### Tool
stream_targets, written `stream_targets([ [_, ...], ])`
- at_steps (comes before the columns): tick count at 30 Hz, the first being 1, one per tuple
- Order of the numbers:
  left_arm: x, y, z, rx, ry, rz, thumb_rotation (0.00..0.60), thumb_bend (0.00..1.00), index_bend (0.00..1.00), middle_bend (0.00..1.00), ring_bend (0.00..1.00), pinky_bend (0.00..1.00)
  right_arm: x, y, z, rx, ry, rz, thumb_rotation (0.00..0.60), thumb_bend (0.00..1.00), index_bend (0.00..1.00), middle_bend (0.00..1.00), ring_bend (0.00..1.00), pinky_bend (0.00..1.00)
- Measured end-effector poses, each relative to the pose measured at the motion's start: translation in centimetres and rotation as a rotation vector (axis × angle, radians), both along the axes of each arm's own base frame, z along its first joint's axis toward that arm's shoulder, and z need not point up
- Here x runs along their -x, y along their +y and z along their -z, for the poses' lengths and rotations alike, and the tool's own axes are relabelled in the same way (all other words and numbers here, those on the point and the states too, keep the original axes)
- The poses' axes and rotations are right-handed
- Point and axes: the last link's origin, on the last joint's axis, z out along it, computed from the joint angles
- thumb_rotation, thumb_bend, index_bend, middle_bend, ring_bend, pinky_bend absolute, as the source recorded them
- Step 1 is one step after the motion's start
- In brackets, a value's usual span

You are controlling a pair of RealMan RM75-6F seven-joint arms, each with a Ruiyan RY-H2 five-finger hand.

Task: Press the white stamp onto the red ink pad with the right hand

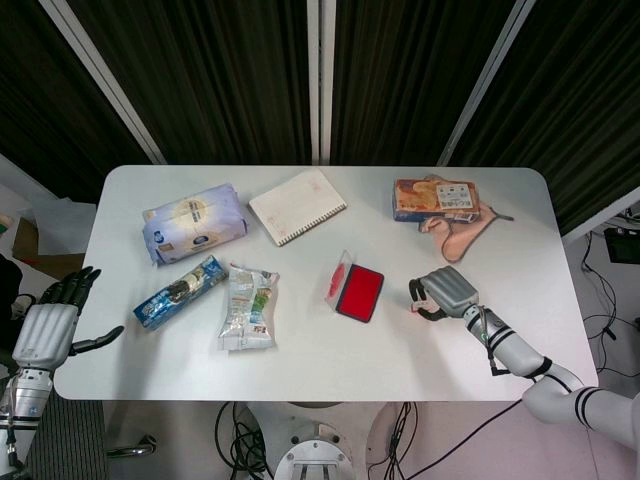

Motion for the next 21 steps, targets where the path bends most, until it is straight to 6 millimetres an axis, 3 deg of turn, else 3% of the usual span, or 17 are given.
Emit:
stream_targets([
  [7, 0.08, -0.04, 0.16, 0.010, -0.004, 0.000, 0.044, 0.02, 0.00, 0.07, 0.08, 0.17, 0.19, -0.06, 0.25, -0.010, 0.010, 0.004, 0.600, 0.36, 0.78, 0.65, 0.79, 1.00],
  [21, 0.08, 0.03, 0.13, 0.008, -0.002, 0.003, 0.050, 0.02, 0.00, 0.07, 0.08, 0.17, 0.19, -0.06, 0.22, -0.030, 0.015, 0.002, 0.600, 0.32, 0.67, 0.53, 0.79, 1.00],
])
